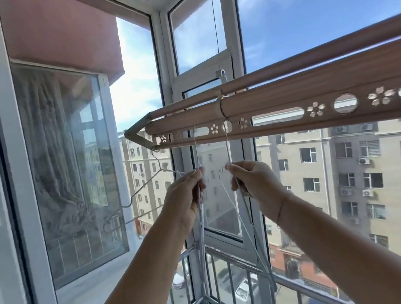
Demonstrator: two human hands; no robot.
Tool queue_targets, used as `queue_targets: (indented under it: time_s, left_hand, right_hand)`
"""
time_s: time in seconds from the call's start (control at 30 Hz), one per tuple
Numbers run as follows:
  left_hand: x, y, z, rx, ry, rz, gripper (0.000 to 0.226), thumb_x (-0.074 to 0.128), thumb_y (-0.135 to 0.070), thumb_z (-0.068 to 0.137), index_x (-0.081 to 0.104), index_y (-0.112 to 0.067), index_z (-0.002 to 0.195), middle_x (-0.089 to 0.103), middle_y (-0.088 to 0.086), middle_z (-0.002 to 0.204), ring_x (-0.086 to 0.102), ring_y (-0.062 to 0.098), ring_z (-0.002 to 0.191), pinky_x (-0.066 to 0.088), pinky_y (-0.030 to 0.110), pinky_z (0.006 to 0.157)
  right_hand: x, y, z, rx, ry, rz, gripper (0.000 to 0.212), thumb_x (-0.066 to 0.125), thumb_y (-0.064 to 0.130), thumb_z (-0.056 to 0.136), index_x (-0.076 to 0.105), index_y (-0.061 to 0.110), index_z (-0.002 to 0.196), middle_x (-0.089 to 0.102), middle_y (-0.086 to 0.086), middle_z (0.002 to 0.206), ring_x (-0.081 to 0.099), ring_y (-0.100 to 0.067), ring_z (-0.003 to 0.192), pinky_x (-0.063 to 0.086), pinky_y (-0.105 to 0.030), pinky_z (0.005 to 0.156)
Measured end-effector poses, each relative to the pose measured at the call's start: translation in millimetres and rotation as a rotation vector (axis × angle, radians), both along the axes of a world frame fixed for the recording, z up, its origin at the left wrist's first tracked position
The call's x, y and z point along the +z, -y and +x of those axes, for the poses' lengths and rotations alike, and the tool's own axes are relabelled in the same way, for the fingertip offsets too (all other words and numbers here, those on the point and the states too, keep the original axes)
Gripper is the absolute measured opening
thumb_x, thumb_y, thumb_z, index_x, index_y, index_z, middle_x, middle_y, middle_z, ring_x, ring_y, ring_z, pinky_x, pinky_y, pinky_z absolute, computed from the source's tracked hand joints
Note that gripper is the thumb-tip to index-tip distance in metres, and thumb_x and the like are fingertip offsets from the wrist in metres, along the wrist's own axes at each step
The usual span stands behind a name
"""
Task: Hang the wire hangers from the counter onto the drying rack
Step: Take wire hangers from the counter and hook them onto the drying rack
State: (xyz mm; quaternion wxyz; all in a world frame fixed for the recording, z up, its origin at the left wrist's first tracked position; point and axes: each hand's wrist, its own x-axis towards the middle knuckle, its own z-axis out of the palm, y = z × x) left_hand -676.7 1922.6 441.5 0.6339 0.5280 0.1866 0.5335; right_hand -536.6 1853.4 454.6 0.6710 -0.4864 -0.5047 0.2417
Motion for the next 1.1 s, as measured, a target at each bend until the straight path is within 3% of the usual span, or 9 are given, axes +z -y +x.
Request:
queue_targets:
  time_s: [0.33,0.57,0.87,1.1]
  left_hand:
    - [5.3,-58.4,16.6,-0.141,-0.068,-0.019,0.021,0.053,-0.016,0.093,0.065,-0.004,0.106,0.056,-0.003,0.052,0.045,0.004,0.04,0.037,0.016,0.038]
    - [-0.9,-64.5,34.1,-0.218,-0.109,-0.029,0.019,0.052,-0.015,0.094,0.066,-0.004,0.098,0.053,0.0,0.056,0.043,0.005,0.04,0.037,0.016,0.038]
    - [-7.6,-64.9,38.2,-0.276,-0.1,-0.04,0.021,0.051,-0.014,0.093,0.065,-0.004,0.104,0.052,0.002,0.063,0.043,0.008,0.047,0.037,0.015,0.041]
    - [-12.4,-65.1,26.9,-0.262,-0.117,-0.081,0.022,0.049,-0.019,0.095,0.066,-0.006,0.1,0.065,0.005,0.076,0.053,0.011,0.063,0.042,0.022,0.055]
  right_hand:
    - [-4.9,-28.2,0.3,-0.191,-0.037,0.051,0.014,0.055,0.017,0.092,0.066,0.012,0.1,0.056,0.005,0.042,0.033,-0.002,0.034,0.028,-0.013,0.038]
    - [-4.1,-22.2,3.9,-0.287,-0.01,0.112,0.013,0.057,0.016,0.091,0.067,0.012,0.098,0.056,0.003,0.045,0.034,-0.004,0.037,0.028,-0.017,0.042]
    - [-16.5,-3.2,2.6,-0.34,0.005,0.16,0.015,0.056,0.015,0.091,0.066,0.011,0.101,0.056,0.002,0.048,0.033,-0.006,0.04,0.027,-0.015,0.039]
    - [-25.3,-0.2,4.0,-0.32,-0.098,0.083,0.02,0.055,0.015,0.092,0.065,0.003,0.104,0.054,0.002,0.045,0.03,-0.006,0.037,0.024,-0.015,0.037]
